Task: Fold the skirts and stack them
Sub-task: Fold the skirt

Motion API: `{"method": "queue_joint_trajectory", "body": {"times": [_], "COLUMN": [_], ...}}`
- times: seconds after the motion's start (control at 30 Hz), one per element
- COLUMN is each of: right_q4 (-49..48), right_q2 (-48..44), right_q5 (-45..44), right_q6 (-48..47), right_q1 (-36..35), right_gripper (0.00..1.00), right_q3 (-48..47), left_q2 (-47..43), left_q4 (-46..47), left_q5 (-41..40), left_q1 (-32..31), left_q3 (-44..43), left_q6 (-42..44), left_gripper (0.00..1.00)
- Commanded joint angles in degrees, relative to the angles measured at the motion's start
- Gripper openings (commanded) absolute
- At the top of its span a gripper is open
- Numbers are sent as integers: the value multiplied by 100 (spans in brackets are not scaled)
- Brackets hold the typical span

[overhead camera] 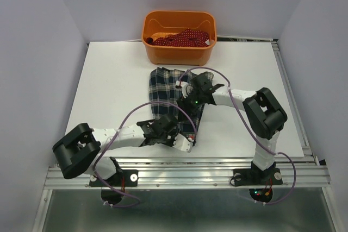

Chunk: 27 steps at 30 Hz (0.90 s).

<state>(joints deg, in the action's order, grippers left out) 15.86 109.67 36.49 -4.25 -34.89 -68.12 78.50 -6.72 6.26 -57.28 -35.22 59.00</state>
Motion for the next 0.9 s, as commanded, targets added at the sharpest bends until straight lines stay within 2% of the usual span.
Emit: {"method": "queue_joint_trajectory", "body": {"times": [0.0,0.03,0.1,0.13,0.2,0.3,0.5,0.7,0.87], "right_q4": [155,155,155,155,189,259,321,322,304], "right_q2": [274,266,248,231,82,-295,-684,71,853], "right_q5": [-98,-81,-37,-19,7,-10,-177,384,315], "right_q6": [-41,-49,-49,-49,-41,-15,12,153,91], "right_q1": [18,18,18,18,18,18,474,1081,1081], "right_gripper": [61,61,61,61,61,63,71,72,73], "right_q3": [70,88,106,106,62,-113,-781,-1774,-2223], "left_q2": [-212,-221,-273,-291,-335,-431,-599,-678,-573], "left_q4": [355,338,94,-56,-590,-1363,-2201,-2587,-2887], "left_q5": [-326,-362,-215,-100,329,979,1570,1895,2309], "left_q1": [-38,-38,-38,-38,-47,-90,-451,-556,-583], "left_q3": [68,42,-89,-168,-448,-835,-1188,-1355,-1777], "left_q6": [-433,-442,-433,-442,-503,-635,-1092,-1277,-1523], "left_gripper": [33,30,12,7,0,0,0,0,0]}}
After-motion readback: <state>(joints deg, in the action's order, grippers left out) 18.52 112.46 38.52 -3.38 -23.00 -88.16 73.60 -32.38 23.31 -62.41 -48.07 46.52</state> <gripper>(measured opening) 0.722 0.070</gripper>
